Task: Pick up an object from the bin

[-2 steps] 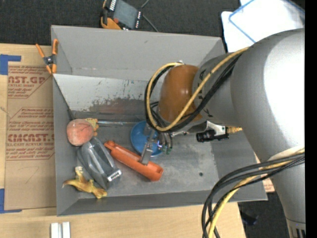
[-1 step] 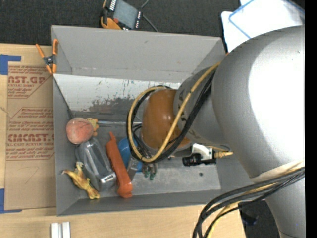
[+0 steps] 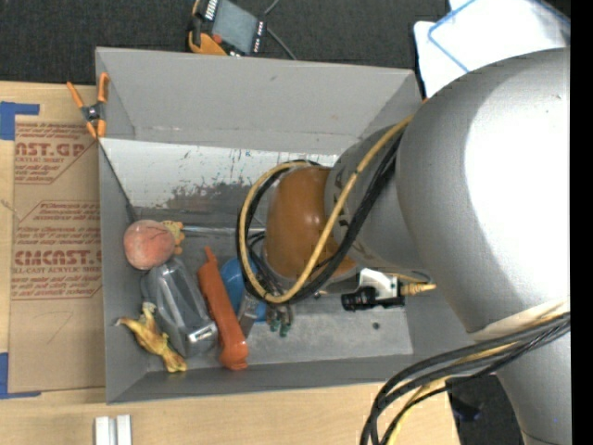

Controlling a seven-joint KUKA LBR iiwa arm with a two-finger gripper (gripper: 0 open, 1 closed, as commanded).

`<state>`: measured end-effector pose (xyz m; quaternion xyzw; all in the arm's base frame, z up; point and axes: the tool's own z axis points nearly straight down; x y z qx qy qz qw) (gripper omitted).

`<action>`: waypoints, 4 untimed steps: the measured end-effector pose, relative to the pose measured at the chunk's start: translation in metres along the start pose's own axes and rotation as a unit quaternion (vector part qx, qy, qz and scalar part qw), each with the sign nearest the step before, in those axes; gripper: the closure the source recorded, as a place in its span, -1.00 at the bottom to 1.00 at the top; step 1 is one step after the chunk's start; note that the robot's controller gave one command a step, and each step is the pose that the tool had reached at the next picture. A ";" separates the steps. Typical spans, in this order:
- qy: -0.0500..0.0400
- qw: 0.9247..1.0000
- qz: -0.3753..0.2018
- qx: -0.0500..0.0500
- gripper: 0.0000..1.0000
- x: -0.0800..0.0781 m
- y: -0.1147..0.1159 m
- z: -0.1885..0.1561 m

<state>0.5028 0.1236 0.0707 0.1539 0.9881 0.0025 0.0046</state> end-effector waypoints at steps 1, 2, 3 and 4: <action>0.006 1.000 0.000 0.003 1.00 0.003 -0.002 -0.024; 0.005 1.000 -0.001 0.002 1.00 0.002 -0.001 -0.068; 0.005 1.000 -0.001 0.002 1.00 0.001 0.000 -0.106; 0.004 1.000 -0.001 0.002 1.00 0.001 0.000 -0.129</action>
Offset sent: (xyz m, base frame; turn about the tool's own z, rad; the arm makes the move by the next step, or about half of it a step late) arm -0.0019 -0.0005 0.0905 -0.0003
